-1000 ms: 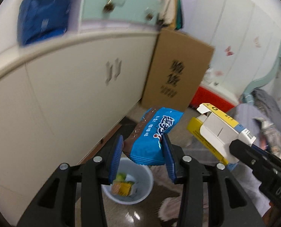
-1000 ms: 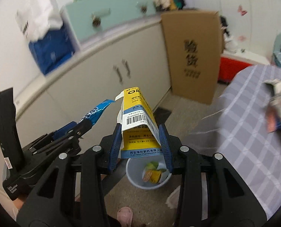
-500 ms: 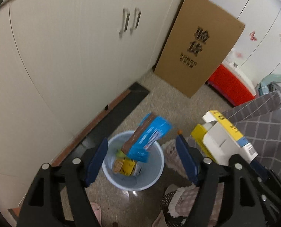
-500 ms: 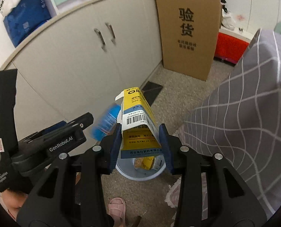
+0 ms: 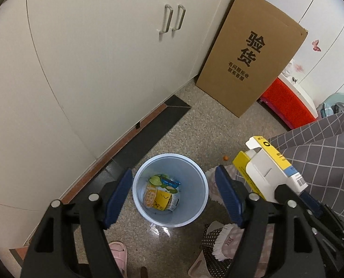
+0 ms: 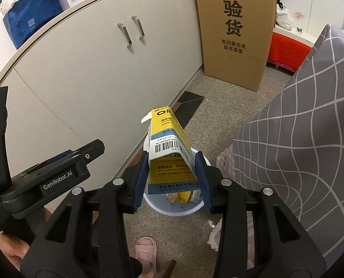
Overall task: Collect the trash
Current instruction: 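Lower the yellow medicine box into the wastebasket with the right tool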
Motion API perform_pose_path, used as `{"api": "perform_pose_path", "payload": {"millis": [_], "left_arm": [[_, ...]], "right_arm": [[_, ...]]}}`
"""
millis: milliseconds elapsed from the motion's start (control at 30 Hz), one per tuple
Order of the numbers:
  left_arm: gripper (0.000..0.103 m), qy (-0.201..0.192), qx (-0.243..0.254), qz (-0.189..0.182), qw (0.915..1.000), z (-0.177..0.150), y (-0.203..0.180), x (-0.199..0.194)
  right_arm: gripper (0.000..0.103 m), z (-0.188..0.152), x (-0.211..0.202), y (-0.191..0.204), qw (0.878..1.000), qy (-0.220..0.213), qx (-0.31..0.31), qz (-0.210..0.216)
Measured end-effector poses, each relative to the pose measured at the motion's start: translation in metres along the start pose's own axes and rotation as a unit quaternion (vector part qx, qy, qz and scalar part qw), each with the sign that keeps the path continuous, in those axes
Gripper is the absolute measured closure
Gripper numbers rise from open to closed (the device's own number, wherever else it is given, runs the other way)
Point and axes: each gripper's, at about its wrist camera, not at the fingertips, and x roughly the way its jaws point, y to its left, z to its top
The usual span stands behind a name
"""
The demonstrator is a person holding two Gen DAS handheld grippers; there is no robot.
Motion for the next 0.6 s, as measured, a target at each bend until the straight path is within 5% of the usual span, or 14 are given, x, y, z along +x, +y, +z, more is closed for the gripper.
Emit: {"api": "perform_pose_path", "payload": {"millis": [367, 433, 500, 600], "left_arm": [[0.031, -0.019, -0.024, 0.002, 0.9995, 0.002, 0.013, -0.019], [0.030, -0.027, -0.033, 0.007, 0.9991, 0.003, 0.019, -0.025], [0.029, -0.034, -0.038, 0.016, 0.9986, 0.003, 0.023, -0.029], [0.029, -0.033, -0.043, 0.020, 0.9983, 0.002, 0.026, -0.032]], "right_arm": [[0.059, 0.008, -0.006, 0.011, 1.000, -0.024, 0.001, 0.016], [0.054, 0.011, -0.006, 0.014, 0.999, -0.036, -0.002, 0.023], [0.024, 0.015, 0.000, 0.016, 0.999, -0.039, 0.001, 0.029], [0.024, 0.018, 0.004, 0.017, 0.999, -0.036, 0.005, 0.026]]}}
